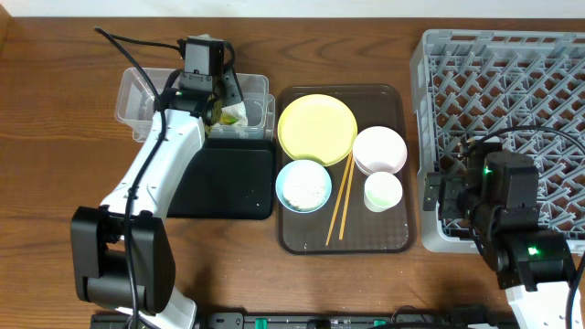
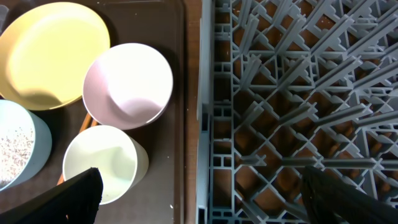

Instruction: Sort waste into correct bins and load items into the dishwasher rack

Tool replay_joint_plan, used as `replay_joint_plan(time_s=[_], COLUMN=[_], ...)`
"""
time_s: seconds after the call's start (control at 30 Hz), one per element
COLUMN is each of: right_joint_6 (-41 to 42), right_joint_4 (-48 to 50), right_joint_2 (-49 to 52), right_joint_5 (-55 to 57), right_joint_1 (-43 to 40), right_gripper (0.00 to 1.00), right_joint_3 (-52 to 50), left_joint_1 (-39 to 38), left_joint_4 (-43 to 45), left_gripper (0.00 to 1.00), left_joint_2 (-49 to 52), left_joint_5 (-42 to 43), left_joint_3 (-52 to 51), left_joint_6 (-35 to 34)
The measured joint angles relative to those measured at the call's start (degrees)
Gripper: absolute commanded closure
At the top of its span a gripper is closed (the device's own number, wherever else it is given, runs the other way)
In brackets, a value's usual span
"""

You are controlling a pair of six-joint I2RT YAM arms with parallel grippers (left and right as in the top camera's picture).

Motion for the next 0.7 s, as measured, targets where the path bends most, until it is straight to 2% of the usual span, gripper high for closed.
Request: replay_joint_plan(time_s=[0.13, 0.33, 0.5, 0.7], right_joint_6=[-0.02, 0.0, 0.0, 0.0], right_joint_4=[-0.02, 0.0, -0.02, 0.0], right_joint_2=[0.0, 0.0, 0.0, 0.0], right_joint_5=[0.0, 0.02, 0.0, -0.11], right_joint_1=[0.0, 0.0, 0.0, 0.0], right_gripper=[0.01, 0.01, 0.01, 0.01], right_joint_3=[0.0, 0.02, 0.04, 0.11], left_joint_1=[-0.5, -4.48, -13.97, -25.49], left_joint_4=[-0.85, -7.56, -13.94, -17.4], left_gripper=[0.2, 0.16, 0.13, 0.14], left_joint_2=[-0.22, -4.61, -8.72, -6.05], left_joint_5=[1.68, 4.13, 4.94, 5.86], left_joint_3=[0.0, 0.0, 0.0, 0.0], left_joint_6=[-1.38, -1.77, -1.75, -1.73])
